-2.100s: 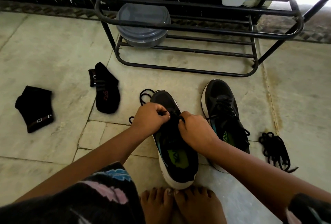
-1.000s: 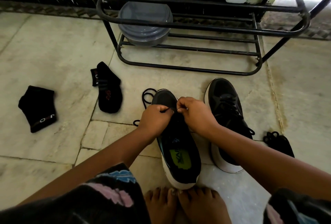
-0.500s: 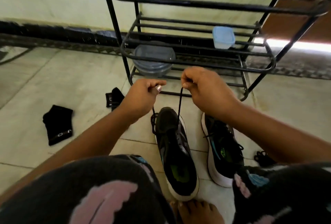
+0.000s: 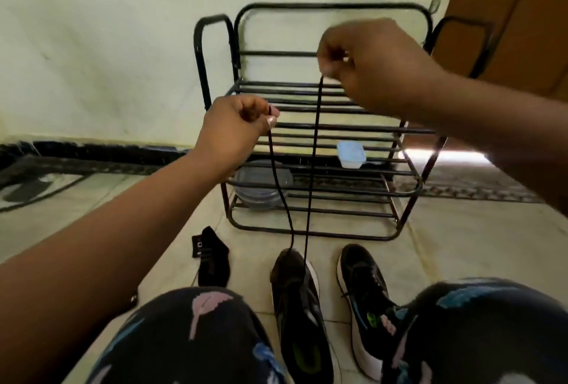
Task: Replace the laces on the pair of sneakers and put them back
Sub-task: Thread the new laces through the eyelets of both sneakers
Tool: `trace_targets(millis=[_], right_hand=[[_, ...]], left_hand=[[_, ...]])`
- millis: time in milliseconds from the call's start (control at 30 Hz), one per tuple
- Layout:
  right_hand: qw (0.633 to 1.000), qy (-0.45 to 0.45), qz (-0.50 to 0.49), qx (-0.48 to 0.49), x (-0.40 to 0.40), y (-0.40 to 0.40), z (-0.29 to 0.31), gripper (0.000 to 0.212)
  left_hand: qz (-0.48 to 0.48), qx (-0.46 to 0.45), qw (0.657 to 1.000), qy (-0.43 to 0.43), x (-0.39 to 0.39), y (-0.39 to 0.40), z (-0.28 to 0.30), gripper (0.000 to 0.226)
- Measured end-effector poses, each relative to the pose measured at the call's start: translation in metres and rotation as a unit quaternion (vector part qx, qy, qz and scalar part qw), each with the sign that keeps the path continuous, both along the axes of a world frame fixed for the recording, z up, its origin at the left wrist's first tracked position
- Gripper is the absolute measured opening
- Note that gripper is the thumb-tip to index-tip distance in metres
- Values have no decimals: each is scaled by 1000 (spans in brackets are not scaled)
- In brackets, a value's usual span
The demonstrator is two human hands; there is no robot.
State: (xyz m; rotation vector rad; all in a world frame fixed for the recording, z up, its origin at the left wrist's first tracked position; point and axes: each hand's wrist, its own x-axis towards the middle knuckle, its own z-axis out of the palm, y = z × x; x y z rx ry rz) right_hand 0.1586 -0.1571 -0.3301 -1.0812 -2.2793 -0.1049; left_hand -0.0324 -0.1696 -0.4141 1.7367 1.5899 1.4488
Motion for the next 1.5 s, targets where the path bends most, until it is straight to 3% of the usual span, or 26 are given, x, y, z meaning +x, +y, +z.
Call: trace_targets(millis=[100, 167, 367, 533, 767, 1133, 1267, 1367, 1500], right_hand=[[998, 35, -16, 40, 7, -9, 38, 17], [1000, 3, -15, 23, 6, -11, 48, 15], [998, -47, -36, -28, 2, -16, 44, 17], [995, -63, -54, -53, 5, -16, 38, 18], [997, -12, -75, -28, 9, -13, 54, 15], [997, -2, -64, -41, 3, -4, 40, 12], [986, 107, -16, -130, 3, -7, 37, 7], [949, 217, 12, -229, 6, -11, 32, 4], [910, 286, 34, -299, 4, -12, 19, 4]], left_hand=[[8, 15, 1000, 12, 7, -5, 21, 11], [14, 27, 999, 11, 13, -7, 31, 12], [29, 75, 997, -13, 33, -14, 67, 14], [42, 118, 988, -85, 39, -14, 101, 22], [-13, 48, 995, -81, 55, -17, 85, 18], [-46, 50, 993, -91, 66, -17, 75, 21], [-47, 66, 993, -85, 65, -20, 72, 23], [-38, 67, 994, -74, 61, -22, 69, 27], [-38, 69, 994, -72, 58, -24, 66, 32]])
